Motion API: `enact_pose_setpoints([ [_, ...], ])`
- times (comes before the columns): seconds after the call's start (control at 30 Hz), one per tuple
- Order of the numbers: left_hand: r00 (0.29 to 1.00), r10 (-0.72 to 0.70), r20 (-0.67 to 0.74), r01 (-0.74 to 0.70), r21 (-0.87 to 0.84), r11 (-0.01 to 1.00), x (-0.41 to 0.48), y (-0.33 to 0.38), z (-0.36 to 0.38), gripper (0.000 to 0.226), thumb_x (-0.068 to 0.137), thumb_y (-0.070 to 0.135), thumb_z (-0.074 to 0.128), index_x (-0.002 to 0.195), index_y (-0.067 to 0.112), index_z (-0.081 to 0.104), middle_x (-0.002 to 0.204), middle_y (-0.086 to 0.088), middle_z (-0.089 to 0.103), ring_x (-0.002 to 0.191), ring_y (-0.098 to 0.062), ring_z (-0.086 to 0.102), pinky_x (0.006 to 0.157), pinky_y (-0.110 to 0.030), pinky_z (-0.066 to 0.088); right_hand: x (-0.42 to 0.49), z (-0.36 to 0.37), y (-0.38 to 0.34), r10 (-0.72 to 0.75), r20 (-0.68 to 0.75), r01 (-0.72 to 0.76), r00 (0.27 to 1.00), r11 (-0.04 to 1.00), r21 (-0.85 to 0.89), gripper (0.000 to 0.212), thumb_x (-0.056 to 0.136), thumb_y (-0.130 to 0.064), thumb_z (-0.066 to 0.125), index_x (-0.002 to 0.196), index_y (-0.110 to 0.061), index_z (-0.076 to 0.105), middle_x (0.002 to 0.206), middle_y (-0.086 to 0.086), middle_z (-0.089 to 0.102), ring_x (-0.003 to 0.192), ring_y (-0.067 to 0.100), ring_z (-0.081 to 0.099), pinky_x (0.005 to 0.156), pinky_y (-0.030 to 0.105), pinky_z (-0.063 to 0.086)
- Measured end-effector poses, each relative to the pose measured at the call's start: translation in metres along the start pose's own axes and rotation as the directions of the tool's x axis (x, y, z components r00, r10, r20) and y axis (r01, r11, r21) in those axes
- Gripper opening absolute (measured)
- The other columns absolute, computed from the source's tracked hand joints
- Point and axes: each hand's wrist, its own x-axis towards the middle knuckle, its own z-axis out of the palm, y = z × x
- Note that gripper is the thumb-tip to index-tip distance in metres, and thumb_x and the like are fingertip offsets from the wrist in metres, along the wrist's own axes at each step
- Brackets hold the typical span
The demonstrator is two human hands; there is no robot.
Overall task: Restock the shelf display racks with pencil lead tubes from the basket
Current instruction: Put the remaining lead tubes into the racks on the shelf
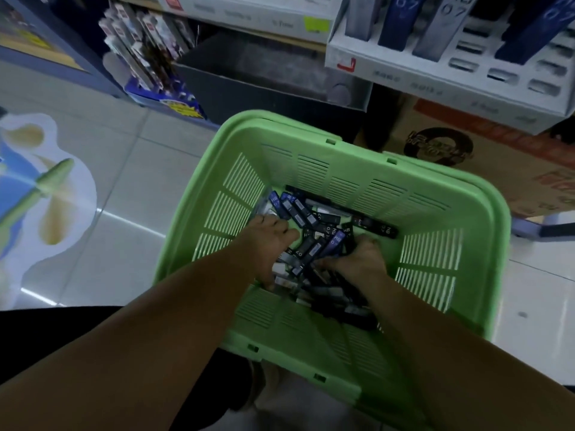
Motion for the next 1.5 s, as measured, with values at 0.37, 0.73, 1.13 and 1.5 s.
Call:
enact_pose_setpoints([
  [0.37, 0.995, 0.011, 0.094, -0.001, -0.113, 0.994, -0.001, 0.005, 0.004, 0.085, 0.069, 0.049, 0.089, 0.141, 0.024, 0.05, 0.135, -0.001, 0.053, 0.126, -0.023, 0.047, 0.106, -0.039, 0.039, -0.015, 0.018, 0.012, -0.074, 0.081, 0.079, 0.994, 0.995, -0.058, 0.063, 0.058, -0.046, 0.098, 0.099, -0.029, 0.054, 0.1, -0.008, 0.063, 0.085, 0.011, 0.06, 0.064, 0.022, 0.044],
  [0.73, 0.954, 0.0, 0.3, 0.109, -0.345, 0.932, -0.004, 0.016, 0.011, 0.058, 0.086, 0.038, 0.078, 0.132, 0.01, 0.059, 0.117, -0.008, 0.063, 0.101, -0.024, 0.063, 0.081, -0.032, 0.053, -0.019, 0.02, 0.02, -0.069, 0.283, 0.098, 0.957, 0.991, -0.092, 0.077, 0.058, -0.029, 0.101, 0.126, -0.022, 0.064, 0.118, -0.007, 0.067, 0.102, 0.016, 0.061, 0.088, 0.026, 0.049],
  [1.13, 0.946, -0.193, 0.262, 0.324, -0.795, 0.513, -0.025, 0.004, -0.018, 0.06, 0.078, 0.007, 0.075, 0.134, 0.012, 0.054, 0.092, -0.003, 0.059, 0.069, -0.016, 0.058, 0.059, -0.027, 0.047, -0.022, 0.014, 0.019, -0.171, 0.156, 0.171, 0.973, 0.985, 0.015, 0.051, 0.078, -0.058, 0.083, 0.109, -0.023, 0.061, 0.102, -0.004, 0.071, 0.091, 0.017, 0.066, 0.083, 0.033, 0.055],
  [1.5, 0.901, -0.319, 0.295, 0.344, -0.933, 0.11, -0.026, 0.005, -0.017, 0.109, 0.036, 0.045, 0.091, 0.131, 0.004, 0.057, 0.116, -0.017, 0.069, 0.1, -0.037, 0.071, 0.087, -0.053, 0.062, -0.019, 0.008, -0.004, -0.142, 0.153, 0.1, 0.978, 0.963, 0.252, 0.027, 0.1, -0.035, 0.065, 0.12, -0.023, 0.052, 0.106, 0.003, 0.066, 0.089, 0.014, 0.063, 0.066, 0.025, 0.051],
])
